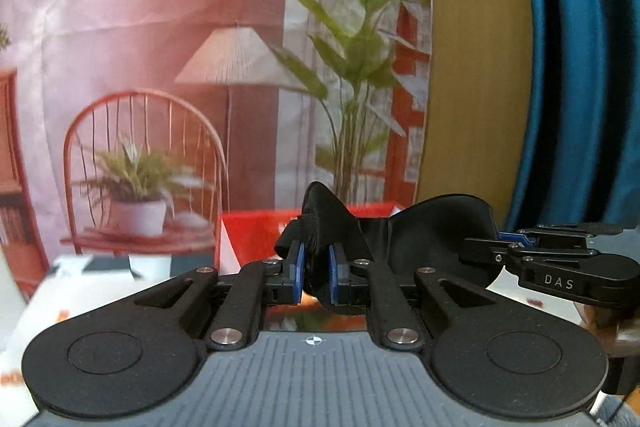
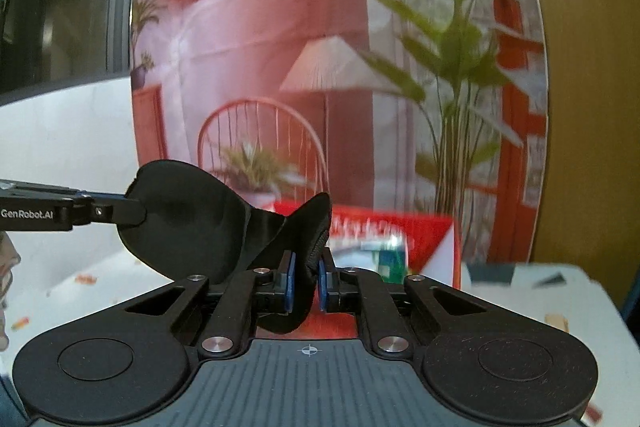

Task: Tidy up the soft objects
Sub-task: 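Lift the eye mask into the red box and open both grippers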

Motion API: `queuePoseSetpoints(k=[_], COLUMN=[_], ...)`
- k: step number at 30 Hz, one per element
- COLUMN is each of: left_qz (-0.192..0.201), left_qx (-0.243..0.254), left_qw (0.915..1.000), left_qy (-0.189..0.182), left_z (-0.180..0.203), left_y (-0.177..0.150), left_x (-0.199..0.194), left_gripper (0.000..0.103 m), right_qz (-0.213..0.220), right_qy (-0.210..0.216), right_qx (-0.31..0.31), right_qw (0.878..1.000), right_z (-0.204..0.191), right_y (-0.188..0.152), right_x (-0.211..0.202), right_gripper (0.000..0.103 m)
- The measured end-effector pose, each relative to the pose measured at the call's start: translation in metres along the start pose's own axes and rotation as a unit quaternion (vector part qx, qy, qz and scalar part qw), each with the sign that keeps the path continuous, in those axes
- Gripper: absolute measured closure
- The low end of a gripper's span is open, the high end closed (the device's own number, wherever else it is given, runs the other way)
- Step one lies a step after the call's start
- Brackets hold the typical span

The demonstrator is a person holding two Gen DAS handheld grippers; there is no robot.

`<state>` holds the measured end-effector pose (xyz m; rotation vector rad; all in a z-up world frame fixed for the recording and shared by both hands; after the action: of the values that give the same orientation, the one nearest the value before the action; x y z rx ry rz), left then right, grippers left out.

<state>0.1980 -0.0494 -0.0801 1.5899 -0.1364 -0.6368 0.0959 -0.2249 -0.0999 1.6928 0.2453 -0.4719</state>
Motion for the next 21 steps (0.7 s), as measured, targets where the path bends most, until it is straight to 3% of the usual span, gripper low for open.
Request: queuePoseSetpoints(k=[4,8,16,21], left_qz=[-0.022,-0.066,-0.172,-0.196], left_qx=[-0.005,-0.034,-0.041,-0.037], left_qw=[0.9997,0.9972,0.9842,0.9799], left_qy=[0.010,0.012,0.007,0.013], left_z=[-0.006,-0.017,-0.009,-0.014], left_y=[0.020,0.019,-0.028,-0.041], left_x=[0.037,0.078,0.133,0.151], left_gripper=[0.089,0.090,0.090,0.090], right_qz=[-0.003,-0.037,-0.156,-0.186], right_qy=[-0.006,-0.013,-0.007,-0.016], right_qx=[-0.010,-0.007,0.078,0.098], right_qw=[1.000,0.999,0.985,0.978], right_z=[0.007,0.014,0.034,0.039], right_y=[0.028,0.034,-0.003,-0.024], right_x=[0.029,0.066,0.126,0.143], right_gripper=[0.093,0.093,0.093,0.094])
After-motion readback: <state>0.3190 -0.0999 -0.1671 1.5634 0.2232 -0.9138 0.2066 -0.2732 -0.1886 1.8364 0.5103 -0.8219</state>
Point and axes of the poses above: each gripper's, at about its wrist camera, not at the fingertips, and x roughly the way its jaws point, z to its right, y to its top, the point moved 6 cm from there along x, roughly the way its jaws point
